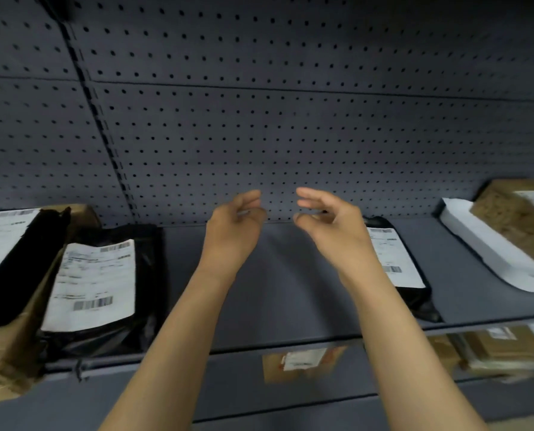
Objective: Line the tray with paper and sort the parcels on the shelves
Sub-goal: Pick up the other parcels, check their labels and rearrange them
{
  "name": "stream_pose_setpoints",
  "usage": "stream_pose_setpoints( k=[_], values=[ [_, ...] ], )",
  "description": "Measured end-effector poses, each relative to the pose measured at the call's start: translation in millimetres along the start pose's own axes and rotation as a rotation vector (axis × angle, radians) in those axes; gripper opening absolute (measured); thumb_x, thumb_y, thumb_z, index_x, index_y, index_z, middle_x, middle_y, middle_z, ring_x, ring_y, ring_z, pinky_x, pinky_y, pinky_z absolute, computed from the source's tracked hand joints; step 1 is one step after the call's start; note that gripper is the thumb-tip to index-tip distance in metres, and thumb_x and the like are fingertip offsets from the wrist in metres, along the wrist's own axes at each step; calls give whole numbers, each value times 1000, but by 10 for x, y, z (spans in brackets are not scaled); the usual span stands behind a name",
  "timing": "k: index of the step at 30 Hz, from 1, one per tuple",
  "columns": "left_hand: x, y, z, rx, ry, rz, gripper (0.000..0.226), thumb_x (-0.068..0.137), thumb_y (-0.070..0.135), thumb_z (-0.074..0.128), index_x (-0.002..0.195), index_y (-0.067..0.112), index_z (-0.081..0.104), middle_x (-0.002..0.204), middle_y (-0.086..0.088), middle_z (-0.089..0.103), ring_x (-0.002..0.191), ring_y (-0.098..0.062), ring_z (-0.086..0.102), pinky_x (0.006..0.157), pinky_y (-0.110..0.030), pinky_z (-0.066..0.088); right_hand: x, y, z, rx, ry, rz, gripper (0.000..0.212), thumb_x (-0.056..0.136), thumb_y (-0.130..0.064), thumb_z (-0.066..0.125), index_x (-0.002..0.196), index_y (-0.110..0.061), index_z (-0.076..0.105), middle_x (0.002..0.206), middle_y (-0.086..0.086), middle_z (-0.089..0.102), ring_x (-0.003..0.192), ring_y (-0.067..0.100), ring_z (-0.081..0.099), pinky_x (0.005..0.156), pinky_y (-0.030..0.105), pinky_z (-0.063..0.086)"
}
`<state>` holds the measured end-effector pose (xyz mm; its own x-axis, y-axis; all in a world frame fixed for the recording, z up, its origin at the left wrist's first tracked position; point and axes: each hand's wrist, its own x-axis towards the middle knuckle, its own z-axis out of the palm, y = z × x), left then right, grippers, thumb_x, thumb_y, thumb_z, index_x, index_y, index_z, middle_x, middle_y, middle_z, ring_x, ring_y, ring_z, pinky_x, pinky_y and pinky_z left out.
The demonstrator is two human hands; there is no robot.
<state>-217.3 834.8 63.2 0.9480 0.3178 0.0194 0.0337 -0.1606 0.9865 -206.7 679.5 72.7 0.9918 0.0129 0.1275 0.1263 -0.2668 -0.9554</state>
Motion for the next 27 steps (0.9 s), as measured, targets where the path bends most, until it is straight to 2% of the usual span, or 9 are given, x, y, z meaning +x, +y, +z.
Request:
stream_pose_setpoints(
  k=[4, 10, 16, 18, 20, 22, 25, 27],
  values=[
    [-47, 175, 667, -15, -43, -5, 39, 99, 21, 58, 137, 29, 59, 141, 11, 60, 129, -10, 56, 111, -32, 43, 149, 134, -680, -13, 41, 9, 40, 89, -12, 70, 119, -37, 70, 113, -18, 69, 104, 6, 64, 86, 18, 50],
    [-47, 198, 1349, -6, -25, -21, 47, 99, 23, 60, 145, 28, 52, 147, 12, 54, 127, -7, 52, 99, -24, 38, 391, 438, -1425, -35, 41, 36, 37, 91, -15, 68, 121, -37, 69, 116, -19, 68, 106, 8, 64, 87, 22, 50],
    [-39, -6, 1804, 88, -53, -82, 57, 96, 25, 63, 150, 23, 46, 152, 5, 52, 140, -13, 48, 108, -26, 38, 527, 862, -1770, -31, 38, 89, 38, 91, -13, 67, 121, -35, 69, 118, -17, 68, 103, 1, 62, 80, 14, 44],
    [-51, -78, 1903, 106, -78, -123, 62, 95, 25, 64, 153, 20, 43, 153, 3, 51, 141, -16, 47, 113, -29, 38, 520, 1029, -1799, -67, 37, 118, 40, 91, -13, 67, 125, -34, 67, 120, -12, 66, 100, 0, 61, 85, 17, 47],
    [-83, -165, 1979, 131, -109, -148, 66, 90, 30, 66, 152, 20, 45, 148, 5, 55, 139, -16, 51, 114, -33, 41, 525, 1169, -1804, -95, 57, 139, 47, 90, -13, 67, 132, -33, 62, 127, -9, 62, 105, 7, 59, 86, 19, 46],
    [-103, -258, 2021, 149, -122, -162, 69, 85, 32, 68, 150, 20, 48, 143, 10, 57, 133, -11, 53, 111, -35, 45, 527, 1264, -1806, -92, 69, 175, 58, 90, -15, 69, 142, -33, 52, 130, -11, 56, 108, 8, 56, 76, 13, 42],
    [-135, -313, 2021, 189, -112, -146, 61, 93, 18, 67, 150, 18, 46, 132, 11, 56, 120, -4, 52, 99, -24, 44, 524, 1376, -1816, -67, 47, 230, 64, 90, -16, 69, 147, -31, 43, 127, -9, 55, 102, 4, 55, 70, 9, 39],
    [-163, -342, 2021, 226, -98, -133, 58, 93, 17, 66, 148, 20, 49, 132, 7, 60, 118, -5, 53, 92, -22, 42, 503, 1424, -1821, -69, 26, 254, 62, 90, -17, 69, 147, -28, 46, 125, -7, 58, 101, 3, 58, 77, 13, 44]
  ],
)
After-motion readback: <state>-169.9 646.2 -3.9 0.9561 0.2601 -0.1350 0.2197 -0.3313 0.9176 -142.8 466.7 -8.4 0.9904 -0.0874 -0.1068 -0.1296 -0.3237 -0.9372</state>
